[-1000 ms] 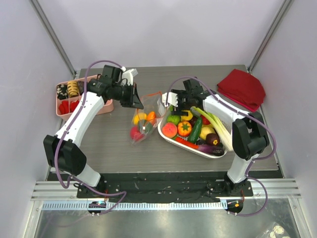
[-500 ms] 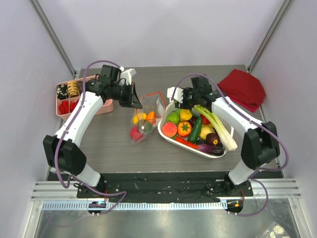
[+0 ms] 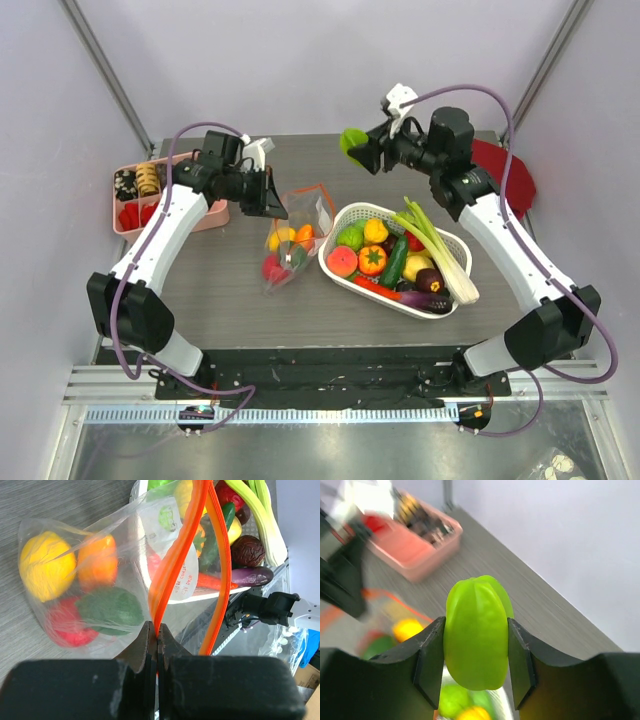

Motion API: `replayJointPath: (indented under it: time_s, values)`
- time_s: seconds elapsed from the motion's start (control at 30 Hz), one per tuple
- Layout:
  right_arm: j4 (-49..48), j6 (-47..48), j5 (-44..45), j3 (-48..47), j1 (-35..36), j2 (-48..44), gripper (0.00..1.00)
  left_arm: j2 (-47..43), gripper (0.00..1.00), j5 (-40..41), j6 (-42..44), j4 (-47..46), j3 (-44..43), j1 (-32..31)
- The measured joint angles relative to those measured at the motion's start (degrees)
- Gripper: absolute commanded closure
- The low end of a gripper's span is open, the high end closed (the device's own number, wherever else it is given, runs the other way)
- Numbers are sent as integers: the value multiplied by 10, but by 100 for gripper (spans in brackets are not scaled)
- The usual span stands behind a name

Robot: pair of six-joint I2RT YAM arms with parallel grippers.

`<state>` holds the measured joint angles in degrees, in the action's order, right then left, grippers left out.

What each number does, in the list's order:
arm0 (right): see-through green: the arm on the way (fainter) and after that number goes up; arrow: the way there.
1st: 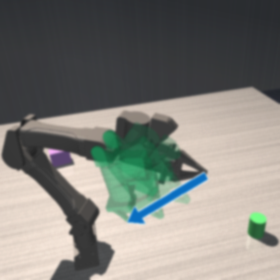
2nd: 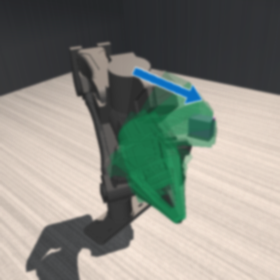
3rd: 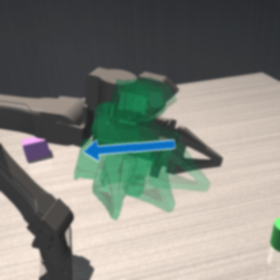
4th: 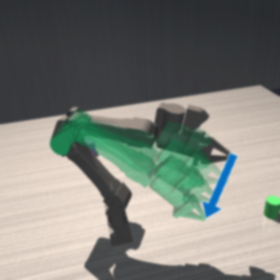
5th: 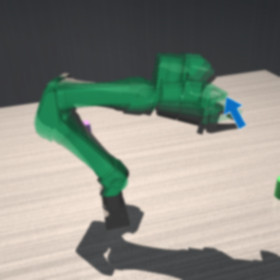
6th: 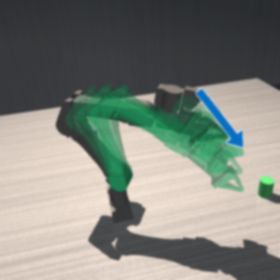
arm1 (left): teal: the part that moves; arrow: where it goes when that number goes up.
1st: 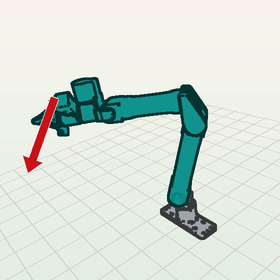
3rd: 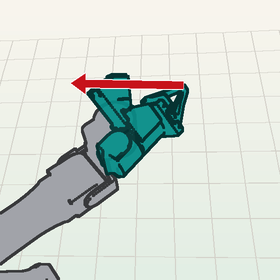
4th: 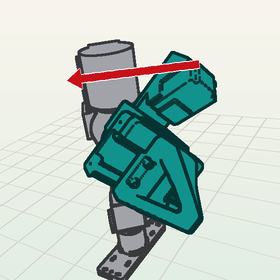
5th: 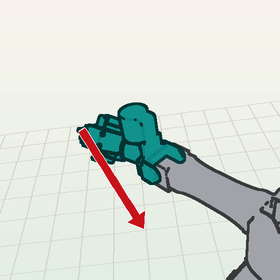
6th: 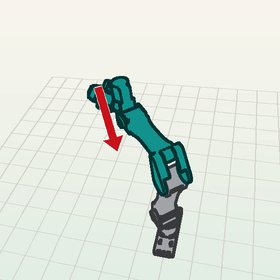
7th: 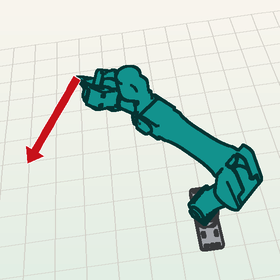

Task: Place the food in the zip-top bag and seal the zipper
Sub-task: Place the fake fruit in the zipper food storage bag, then pick up the fake fruit from the bin.

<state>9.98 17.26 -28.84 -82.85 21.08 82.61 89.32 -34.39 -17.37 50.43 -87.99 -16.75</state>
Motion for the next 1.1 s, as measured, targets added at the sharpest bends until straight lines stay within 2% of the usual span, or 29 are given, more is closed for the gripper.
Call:
replayJointPath:
  time_s: [0.07, 0.2, 0.3, 0.4, 0.53, 0.67, 0.73, 0.93, 1.1]
  values:
    - [-40, -99, -9, -15, 12, 0, 84, 0, 100, -2, 0, 0, 0, 0]
    - [-91, -230, -20, -19, 49, 6, 83, 2, 100, -5, -2, 0, 0, 0]
    - [-111, -285, -22, -15, 80, 23, 81, 5, 100, -11, -5, 0, 0, 3]
    - [-116, -300, -19, 5, 113, 41, 74, 9, 100, -18, -8, 0, 0, 7]
    - [-105, -299, -18, 18, 141, 64, 35, 11, 100, -24, -17, 0, 0, 12]
    - [-85, -302, -22, 19, 144, 71, 14, 11, 100, -31, -21, -1, 0, 20]
    - [-78, -299, -24, 19, 143, 71, 9, 11, 100, -33, -22, -1, 0, 23]
    - [-25, -270, -23, 19, 126, 55, 10, 11, 100, -34, -22, -3, 0, 25]
    - [68, -170, 9, 26, 82, -1, 11, 11, 100, -34, -22, -3, 1, 25]
